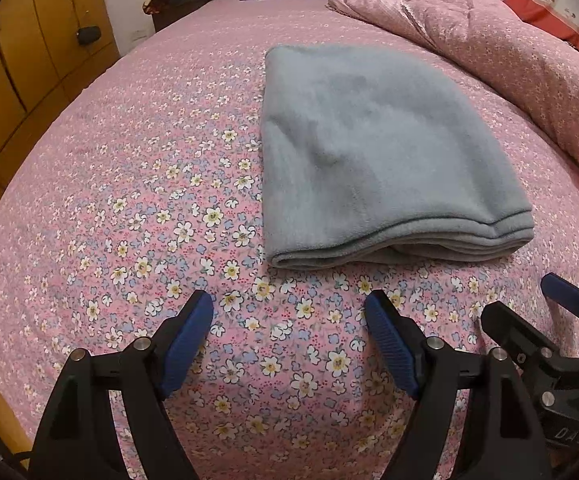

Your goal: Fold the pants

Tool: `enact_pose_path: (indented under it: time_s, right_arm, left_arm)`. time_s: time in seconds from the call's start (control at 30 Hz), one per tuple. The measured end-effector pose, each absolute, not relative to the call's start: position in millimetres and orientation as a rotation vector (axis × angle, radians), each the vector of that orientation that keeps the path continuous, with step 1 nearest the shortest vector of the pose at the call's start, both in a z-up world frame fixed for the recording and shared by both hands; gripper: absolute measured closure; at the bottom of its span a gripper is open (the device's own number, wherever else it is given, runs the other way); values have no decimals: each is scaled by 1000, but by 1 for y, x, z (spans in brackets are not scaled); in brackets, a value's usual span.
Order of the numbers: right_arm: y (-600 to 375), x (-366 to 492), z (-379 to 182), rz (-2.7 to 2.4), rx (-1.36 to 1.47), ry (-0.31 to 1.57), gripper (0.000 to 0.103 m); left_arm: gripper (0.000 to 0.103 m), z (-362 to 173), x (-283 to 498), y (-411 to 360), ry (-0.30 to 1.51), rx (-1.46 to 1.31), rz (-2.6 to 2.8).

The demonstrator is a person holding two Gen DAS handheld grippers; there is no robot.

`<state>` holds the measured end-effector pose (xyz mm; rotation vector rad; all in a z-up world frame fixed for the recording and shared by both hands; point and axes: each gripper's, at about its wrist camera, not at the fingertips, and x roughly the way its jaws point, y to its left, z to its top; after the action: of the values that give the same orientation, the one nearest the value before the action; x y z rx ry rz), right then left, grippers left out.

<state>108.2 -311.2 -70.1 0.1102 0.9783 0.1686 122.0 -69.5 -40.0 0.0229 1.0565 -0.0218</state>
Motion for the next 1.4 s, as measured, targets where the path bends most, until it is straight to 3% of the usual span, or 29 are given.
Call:
enact_pose_path:
  time_s: [1.4]
  right_arm:
    - [-312,111,-71,170,115,981,3]
  left_arm:
    - [28,-41,122,-70,1053,25,-20]
